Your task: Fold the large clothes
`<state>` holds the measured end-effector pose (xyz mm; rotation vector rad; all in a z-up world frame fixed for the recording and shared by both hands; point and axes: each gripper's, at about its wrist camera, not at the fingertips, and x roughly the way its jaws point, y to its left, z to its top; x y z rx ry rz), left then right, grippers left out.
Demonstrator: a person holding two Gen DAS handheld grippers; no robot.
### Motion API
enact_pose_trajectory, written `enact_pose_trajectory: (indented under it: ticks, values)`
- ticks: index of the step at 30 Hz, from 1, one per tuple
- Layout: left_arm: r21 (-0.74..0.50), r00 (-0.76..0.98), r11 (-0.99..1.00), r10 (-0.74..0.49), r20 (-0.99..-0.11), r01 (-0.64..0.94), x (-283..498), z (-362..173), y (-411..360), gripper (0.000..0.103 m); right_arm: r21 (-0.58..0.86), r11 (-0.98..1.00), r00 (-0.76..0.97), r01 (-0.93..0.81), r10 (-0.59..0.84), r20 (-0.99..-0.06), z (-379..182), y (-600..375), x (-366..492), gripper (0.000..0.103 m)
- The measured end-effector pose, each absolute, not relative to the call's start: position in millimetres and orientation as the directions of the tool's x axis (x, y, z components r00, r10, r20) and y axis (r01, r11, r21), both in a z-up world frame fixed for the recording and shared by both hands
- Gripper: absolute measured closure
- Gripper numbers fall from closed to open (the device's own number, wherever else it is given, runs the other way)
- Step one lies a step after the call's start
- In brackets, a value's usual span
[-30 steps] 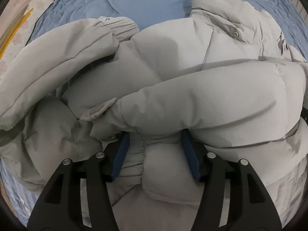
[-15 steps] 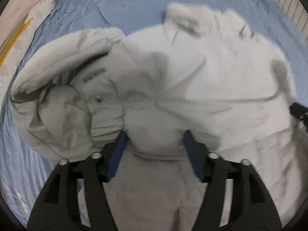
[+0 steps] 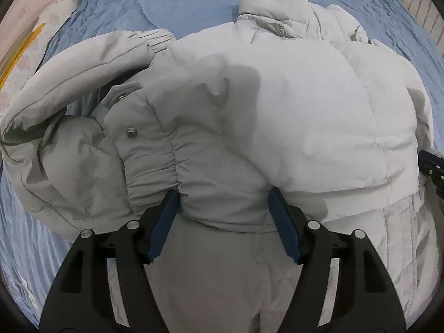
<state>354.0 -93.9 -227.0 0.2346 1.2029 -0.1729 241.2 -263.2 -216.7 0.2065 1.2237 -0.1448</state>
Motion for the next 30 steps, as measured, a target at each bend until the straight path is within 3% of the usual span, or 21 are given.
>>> enact_pose_trajectory:
  ticks: [1,2,4,7,10,17,30]
  values:
    - [0.080,0.348,0.964,-0.014,-0.937,0.255,353.1,-223.5,-90.6,0.035,0.068,0.973,0.344,0.220,-0.011,-0.939,-210.8,-262.1,238.5,0.071]
    - [0.076,0.351,0.965,-0.018,-0.936,0.252,352.0,-218.9,-86.7,0.034,0.059,0.974,0.357,0.218,-0.023,-0.934,-205.3,-261.1,235.6,0.057]
    - [0.085,0.371,0.965,-0.014,-0.929,0.248,348.3,-212.2,-83.0,0.030,0.050,0.976,0.404,0.212,-0.041,-0.914,-189.5,-257.7,230.9,0.043]
    - [0.125,0.423,0.961,0.010,-0.906,0.245,338.5,-193.4,-60.9,0.021,0.012,0.983,0.440,0.184,-0.071,-0.895,-170.7,-250.4,229.9,0.043]
    - [0.157,0.456,0.966,0.047,-0.889,0.206,337.5,-176.1,-30.3,0.020,-0.019,0.988,0.453,0.151,-0.087,-0.887,-162.0,-244.9,230.3,0.035]
    - [0.177,0.491,0.982,0.123,-0.863,0.065,381.5,-151.5,42.7,0.020,-0.025,0.990,0.435,0.137,-0.083,-0.896,-169.6,-239.9,235.6,0.035]
    - [0.282,0.483,0.959,0.230,-0.845,0.038,457.6,-177.2,13.6,0.008,-0.033,0.993,0.421,0.115,-0.079,-0.903,-181.0,-239.3,248.4,0.035]
